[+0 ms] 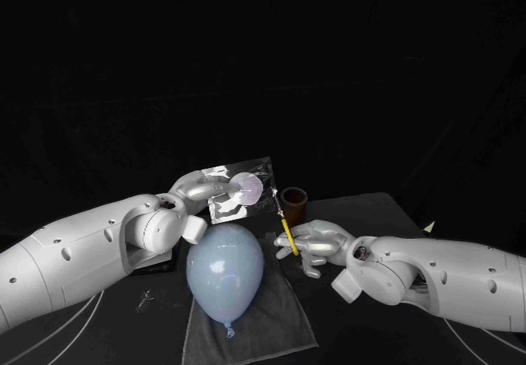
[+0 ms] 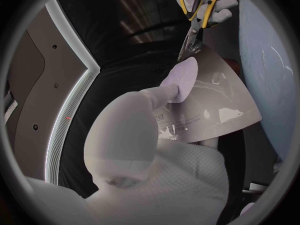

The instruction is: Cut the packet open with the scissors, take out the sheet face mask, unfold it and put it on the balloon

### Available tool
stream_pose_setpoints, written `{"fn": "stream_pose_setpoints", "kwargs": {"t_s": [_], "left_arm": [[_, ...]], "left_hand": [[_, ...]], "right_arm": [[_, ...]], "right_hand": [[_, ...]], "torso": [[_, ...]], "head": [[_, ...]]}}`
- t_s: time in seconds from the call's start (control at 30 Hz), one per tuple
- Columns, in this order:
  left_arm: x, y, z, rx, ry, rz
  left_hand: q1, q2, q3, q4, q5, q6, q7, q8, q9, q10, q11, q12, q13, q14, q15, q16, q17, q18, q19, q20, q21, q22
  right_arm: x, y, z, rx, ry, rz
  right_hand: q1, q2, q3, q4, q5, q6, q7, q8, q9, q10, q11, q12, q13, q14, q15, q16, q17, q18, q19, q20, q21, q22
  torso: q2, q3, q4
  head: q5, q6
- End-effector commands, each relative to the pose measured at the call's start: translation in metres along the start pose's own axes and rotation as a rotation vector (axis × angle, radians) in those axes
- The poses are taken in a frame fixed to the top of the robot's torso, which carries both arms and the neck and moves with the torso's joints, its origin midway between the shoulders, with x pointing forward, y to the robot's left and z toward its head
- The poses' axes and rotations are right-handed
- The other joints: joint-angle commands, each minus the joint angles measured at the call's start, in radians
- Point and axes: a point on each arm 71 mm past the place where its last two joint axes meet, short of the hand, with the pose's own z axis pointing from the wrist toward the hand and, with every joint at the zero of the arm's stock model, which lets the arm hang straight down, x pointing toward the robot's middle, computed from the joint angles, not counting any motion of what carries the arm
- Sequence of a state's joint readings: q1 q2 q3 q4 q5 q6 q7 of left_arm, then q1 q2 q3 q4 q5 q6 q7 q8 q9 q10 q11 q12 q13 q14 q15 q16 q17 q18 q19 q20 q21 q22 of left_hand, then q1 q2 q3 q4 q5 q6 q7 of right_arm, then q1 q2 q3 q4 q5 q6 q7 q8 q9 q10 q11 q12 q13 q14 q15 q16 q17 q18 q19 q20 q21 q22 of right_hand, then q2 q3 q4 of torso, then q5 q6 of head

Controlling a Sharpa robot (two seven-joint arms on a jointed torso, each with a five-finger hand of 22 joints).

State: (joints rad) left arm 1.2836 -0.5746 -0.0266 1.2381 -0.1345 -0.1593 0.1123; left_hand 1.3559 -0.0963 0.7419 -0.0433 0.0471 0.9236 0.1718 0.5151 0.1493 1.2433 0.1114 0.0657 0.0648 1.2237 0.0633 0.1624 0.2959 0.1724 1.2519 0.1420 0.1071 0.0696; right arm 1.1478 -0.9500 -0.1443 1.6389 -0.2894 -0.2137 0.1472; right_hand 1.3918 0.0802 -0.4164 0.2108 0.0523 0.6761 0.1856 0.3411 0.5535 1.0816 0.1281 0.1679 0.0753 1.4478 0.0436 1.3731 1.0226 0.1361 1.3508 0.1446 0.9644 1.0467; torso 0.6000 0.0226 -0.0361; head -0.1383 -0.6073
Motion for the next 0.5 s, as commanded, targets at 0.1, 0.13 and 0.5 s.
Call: {"fn": "stream_pose_setpoints", "kwargs": {"t_s": [0.1,0.13,0.5], "left_arm": [[0.0034,-0.002,0.0002,0.018,0.029,-0.004],[0.0037,-0.002,0.0001,0.018,0.031,-0.004],[0.0038,-0.0019,-0.0002,0.017,0.037,-0.005]], "left_hand": [[-0.001,0.01,0.004,-0.002,0.006,0.006,0.0,0.006,0.157,0.003,-0.001,-0.002,0.001,0.0,-0.005,-0.007,0.001,0.011,0.006,0.003,0.006,0.0],[-0.001,0.011,0.004,-0.003,0.006,0.005,0.0,0.006,0.158,0.003,-0.001,-0.002,0.001,0.0,-0.005,-0.007,0.002,0.011,0.005,0.003,0.006,0.0],[-0.002,0.011,0.005,-0.003,0.006,0.005,0.0,0.006,0.16,0.003,-0.001,-0.002,0.001,0.0,-0.005,-0.007,0.002,0.011,0.005,0.003,0.006,0.0]], "right_arm": [[0.0001,0.0036,0.0015,-0.03,-0.001,0.005],[0.0003,0.0038,0.0019,-0.032,0.0,0.004],[-0.0001,0.0058,0.0054,-0.049,0.025,0.002]], "right_hand": [[0.003,0.007,-0.003,-0.006,-0.004,0.008,0.022,0.003,-0.005,0.004,0.001,0.0,0.0,-0.003,-0.006,-0.001,-0.007,-0.002,-0.005,-0.009,-0.005,-0.005],[0.003,0.007,-0.005,-0.006,-0.004,0.008,0.022,0.002,-0.006,0.003,0.001,-0.001,0.0,-0.004,-0.006,-0.002,-0.008,-0.002,-0.006,-0.009,-0.006,-0.006],[0.0,0.017,-0.036,-0.018,-0.004,-0.032,0.033,-0.019,-0.034,-0.054,0.015,-0.036,-0.011,-0.024,0.005,-0.02,-0.046,0.005,-0.034,-0.002,-0.053,-0.047]], "torso": [[0.0,0.0001,-0.0003],[0.0,0.0002,-0.0001],[0.0,0.0002,-0.0003]], "head": [[0.0,0.001],[0.001,0.001],[0.004,0.0]]}}
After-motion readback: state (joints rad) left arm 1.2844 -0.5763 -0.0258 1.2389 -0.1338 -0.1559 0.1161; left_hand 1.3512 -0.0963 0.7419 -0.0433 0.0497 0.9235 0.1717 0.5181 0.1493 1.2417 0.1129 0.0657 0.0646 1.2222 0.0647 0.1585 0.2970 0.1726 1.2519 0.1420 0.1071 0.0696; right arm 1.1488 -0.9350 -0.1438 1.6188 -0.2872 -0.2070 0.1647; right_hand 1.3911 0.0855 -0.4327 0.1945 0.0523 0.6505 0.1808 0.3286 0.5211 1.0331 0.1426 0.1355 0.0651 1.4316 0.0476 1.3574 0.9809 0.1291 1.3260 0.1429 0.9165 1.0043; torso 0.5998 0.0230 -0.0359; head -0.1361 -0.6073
